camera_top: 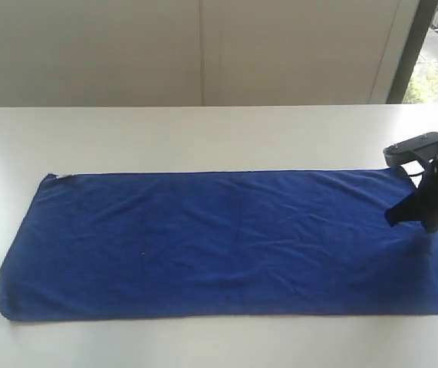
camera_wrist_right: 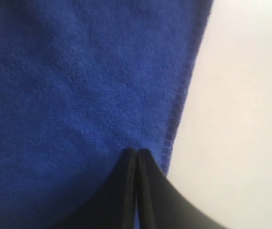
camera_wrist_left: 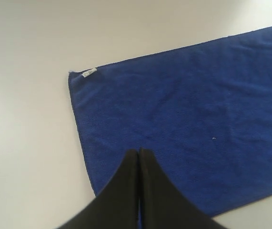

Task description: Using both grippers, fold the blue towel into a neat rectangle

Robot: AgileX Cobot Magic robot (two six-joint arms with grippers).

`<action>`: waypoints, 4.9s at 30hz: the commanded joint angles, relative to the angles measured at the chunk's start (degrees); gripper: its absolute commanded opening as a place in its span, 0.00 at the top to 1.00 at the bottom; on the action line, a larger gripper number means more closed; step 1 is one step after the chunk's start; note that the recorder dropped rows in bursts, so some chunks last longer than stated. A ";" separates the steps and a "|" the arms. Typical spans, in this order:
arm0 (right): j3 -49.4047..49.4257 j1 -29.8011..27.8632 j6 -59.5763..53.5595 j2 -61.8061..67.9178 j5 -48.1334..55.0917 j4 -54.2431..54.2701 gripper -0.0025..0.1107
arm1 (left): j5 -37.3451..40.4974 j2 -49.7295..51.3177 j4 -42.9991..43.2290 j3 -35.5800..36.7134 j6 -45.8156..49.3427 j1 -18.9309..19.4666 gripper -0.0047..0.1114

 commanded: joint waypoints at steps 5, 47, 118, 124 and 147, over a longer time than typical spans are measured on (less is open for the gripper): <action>0.10 -0.36 -0.37 -10.61 2.08 4.03 0.98 | 0.11 -0.37 -0.87 0.37 0.02 -0.22 0.96; -0.03 -9.53 -17.48 4.11 -4.49 24.32 0.74 | -0.05 -0.37 -3.00 0.37 0.02 -0.22 0.96; -21.75 29.65 -7.70 -0.21 8.55 24.54 0.98 | 4.00 -0.37 -4.02 0.37 0.21 -0.22 0.96; -24.17 33.25 -6.92 -0.10 7.06 24.54 0.98 | 4.38 -0.37 -4.02 0.37 0.21 -0.22 0.96; -40.82 44.52 -4.89 11.98 6.69 26.29 0.98 | 4.73 -0.37 -4.02 0.37 0.21 -0.22 0.96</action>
